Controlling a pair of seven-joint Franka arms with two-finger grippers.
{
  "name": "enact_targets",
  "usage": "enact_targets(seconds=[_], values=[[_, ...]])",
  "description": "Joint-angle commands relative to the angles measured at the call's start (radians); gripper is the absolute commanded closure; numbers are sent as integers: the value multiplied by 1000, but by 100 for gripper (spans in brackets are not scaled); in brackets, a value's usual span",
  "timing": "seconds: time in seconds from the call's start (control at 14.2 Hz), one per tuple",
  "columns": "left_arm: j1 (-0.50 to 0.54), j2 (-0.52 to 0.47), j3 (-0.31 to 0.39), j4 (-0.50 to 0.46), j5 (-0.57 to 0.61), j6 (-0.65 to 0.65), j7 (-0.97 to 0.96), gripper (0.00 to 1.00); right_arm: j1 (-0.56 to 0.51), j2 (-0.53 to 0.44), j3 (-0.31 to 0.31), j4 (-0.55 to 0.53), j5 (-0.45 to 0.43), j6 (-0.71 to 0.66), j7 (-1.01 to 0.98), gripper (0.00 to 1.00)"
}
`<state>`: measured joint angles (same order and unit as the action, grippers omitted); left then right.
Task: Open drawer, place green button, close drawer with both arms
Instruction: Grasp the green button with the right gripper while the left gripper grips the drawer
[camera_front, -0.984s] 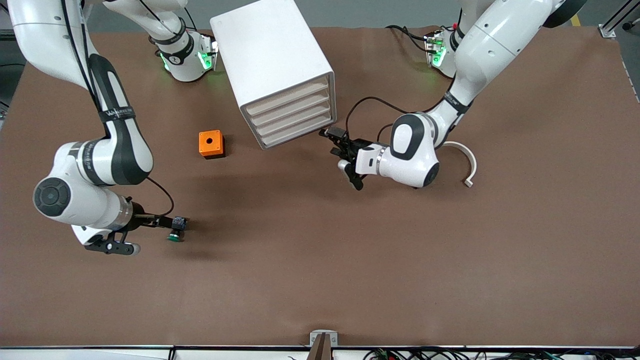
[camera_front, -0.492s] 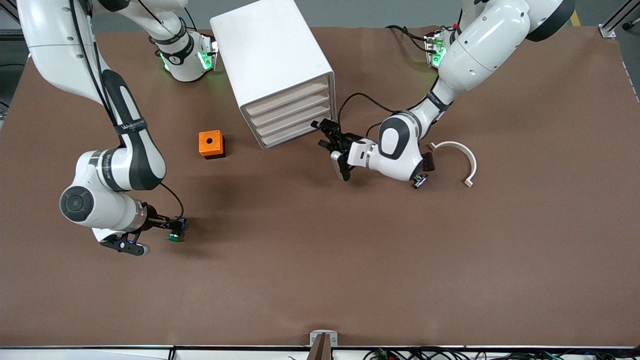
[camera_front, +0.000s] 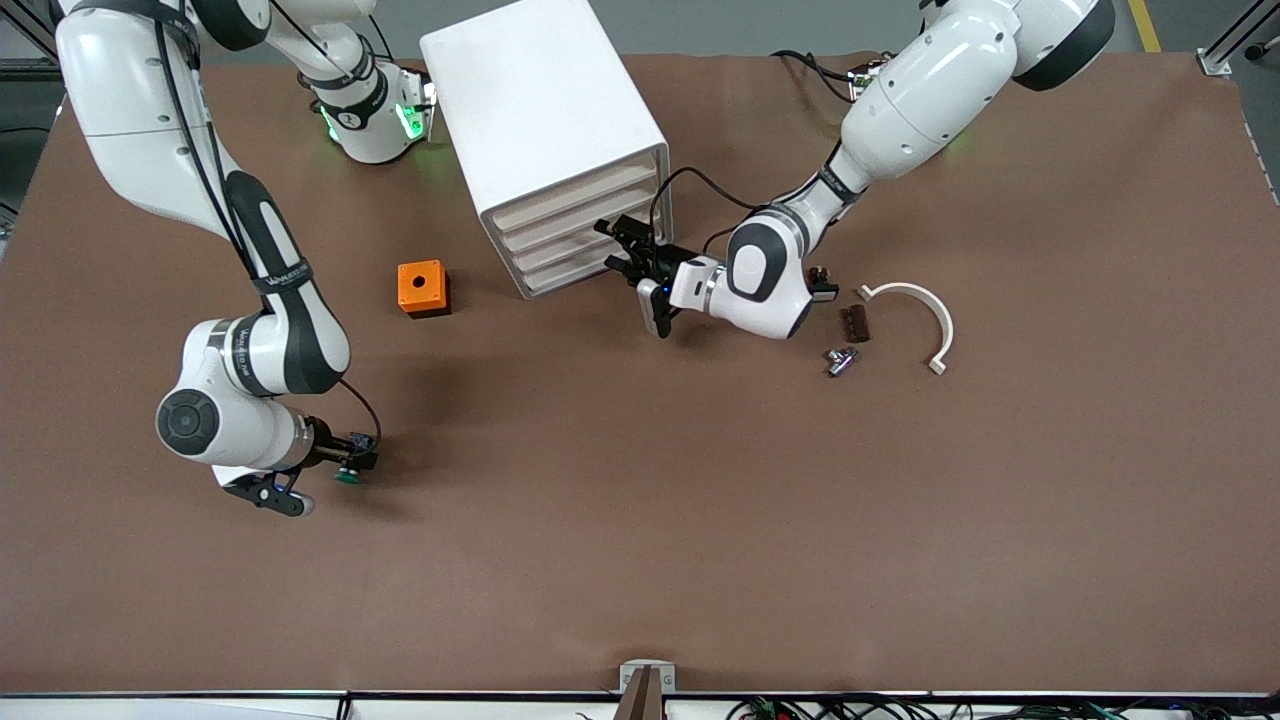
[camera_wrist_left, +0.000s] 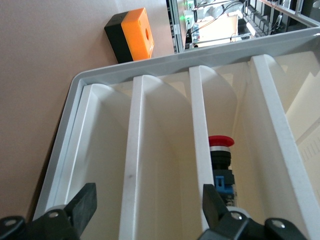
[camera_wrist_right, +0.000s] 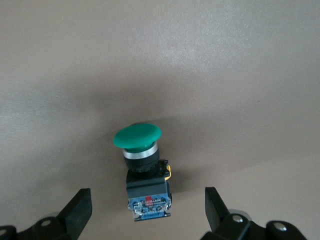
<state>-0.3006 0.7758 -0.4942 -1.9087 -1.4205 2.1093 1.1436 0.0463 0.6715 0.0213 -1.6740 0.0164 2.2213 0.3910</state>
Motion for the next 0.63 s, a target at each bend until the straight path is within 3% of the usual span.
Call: enact_targets(seconds=[0.0, 0.35, 0.56], values=[[-2, 26, -6, 3, -24, 9, 50, 11, 1, 10, 5, 4, -16, -9, 26, 0], [-60, 56, -3, 5, -153, 9, 154, 19, 0, 34, 3, 7, -18, -5, 25, 0], [-66, 56, 0, 7, -160, 9, 157, 33, 0, 37, 3, 8, -18, -3, 25, 0]])
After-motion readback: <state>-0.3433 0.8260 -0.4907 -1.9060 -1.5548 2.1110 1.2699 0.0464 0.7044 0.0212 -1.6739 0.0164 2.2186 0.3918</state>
